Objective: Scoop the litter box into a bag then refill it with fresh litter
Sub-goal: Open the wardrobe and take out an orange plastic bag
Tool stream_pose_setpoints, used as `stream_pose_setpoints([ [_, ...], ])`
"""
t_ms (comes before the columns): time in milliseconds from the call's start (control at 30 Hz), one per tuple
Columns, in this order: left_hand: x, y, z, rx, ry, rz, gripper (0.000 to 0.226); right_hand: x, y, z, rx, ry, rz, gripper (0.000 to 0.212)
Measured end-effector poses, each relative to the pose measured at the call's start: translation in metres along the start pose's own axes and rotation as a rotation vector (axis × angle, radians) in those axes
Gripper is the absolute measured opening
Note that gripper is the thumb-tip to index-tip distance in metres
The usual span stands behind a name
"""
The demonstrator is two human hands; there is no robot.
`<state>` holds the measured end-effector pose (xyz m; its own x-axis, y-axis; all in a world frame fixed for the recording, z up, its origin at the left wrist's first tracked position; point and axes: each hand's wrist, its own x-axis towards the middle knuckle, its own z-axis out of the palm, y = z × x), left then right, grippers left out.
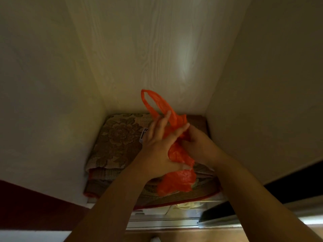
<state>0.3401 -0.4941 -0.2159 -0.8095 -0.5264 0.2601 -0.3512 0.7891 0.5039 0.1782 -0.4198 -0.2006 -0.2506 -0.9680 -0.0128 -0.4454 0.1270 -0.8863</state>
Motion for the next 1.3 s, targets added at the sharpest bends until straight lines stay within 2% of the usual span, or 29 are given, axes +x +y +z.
stream_pose_setpoints([
  [67, -0.002, -0.001, 0.001, -0.124, -0.056, 0.006, 0.111, -0.001, -0.007, -0.001, -0.054, -0.148, 0.040, 0.045],
  [133, -0.001, -0.003, 0.006, -0.277, -0.068, -0.051, 0.100, -0.003, -0.013, 0.001, -0.053, -0.227, 0.042, 0.019],
  [200, 0.001, -0.007, 0.009, -0.281, -0.054, -0.100, 0.086, -0.005, -0.017, 0.003, 0.057, -0.210, 0.061, 0.007],
  [300, 0.002, -0.011, 0.008, -0.166, -0.021, -0.209, 0.074, -0.005, -0.013, 0.004, 0.088, -0.143, 0.090, 0.007],
  [333, 0.003, -0.012, 0.006, -0.129, 0.010, -0.261, 0.070, -0.004, -0.008, 0.005, 0.035, -0.094, 0.105, 0.016],
  [433, 0.005, -0.014, -0.003, -0.116, 0.204, -0.410, 0.051, -0.004, 0.000, 0.003, -0.252, 0.024, 0.132, 0.070],
  [467, 0.006, -0.013, -0.006, -0.176, 0.275, -0.472, 0.043, -0.006, 0.001, 0.000, -0.216, -0.009, 0.186, 0.083],
  [533, 0.008, -0.009, -0.012, -0.391, 0.376, -0.602, 0.028, -0.012, -0.002, -0.003, -0.012, -0.175, 0.340, 0.096],
  [600, 0.010, -0.006, -0.013, -0.603, 0.395, -0.685, 0.018, -0.017, -0.004, 0.000, -0.024, -0.316, 0.391, 0.100],
  [633, 0.010, -0.003, -0.013, -0.639, 0.397, -0.700, 0.019, -0.019, -0.003, 0.003, -0.007, -0.321, 0.392, 0.096],
  [733, 0.011, -0.001, -0.010, -0.639, 0.398, -0.724, 0.022, -0.015, 0.001, 0.015, 0.252, -0.192, 0.398, 0.055],
  [800, 0.009, 0.000, -0.010, -0.713, 0.366, -0.708, 0.024, -0.011, 0.003, 0.016, 0.348, -0.120, 0.376, 0.037],
  [867, 0.007, -0.005, -0.009, -0.704, 0.293, -0.677, 0.020, -0.008, 0.001, 0.014, 0.419, -0.100, 0.349, 0.037],
  [1000, 0.004, -0.011, -0.011, -0.457, 0.233, -0.566, 0.010, -0.005, -0.005, 0.011, 0.717, -0.162, 0.313, 0.060],
  [1067, 0.002, -0.008, -0.013, -0.336, 0.188, -0.580, 0.038, -0.004, -0.011, 0.014, 0.863, -0.183, 0.298, 0.048],
  [1133, 0.001, -0.003, -0.012, -0.279, 0.157, -0.528, 0.053, -0.004, -0.015, 0.021, 0.728, -0.151, 0.271, 0.036],
  [1200, 0.000, 0.000, -0.008, -0.276, 0.117, -0.468, 0.064, -0.004, -0.017, 0.028, 0.539, -0.061, 0.246, 0.035],
  [1300, -0.003, -0.003, -0.005, -0.243, 0.019, -0.442, 0.077, -0.003, -0.013, 0.032, 0.482, 0.046, 0.232, 0.023],
])
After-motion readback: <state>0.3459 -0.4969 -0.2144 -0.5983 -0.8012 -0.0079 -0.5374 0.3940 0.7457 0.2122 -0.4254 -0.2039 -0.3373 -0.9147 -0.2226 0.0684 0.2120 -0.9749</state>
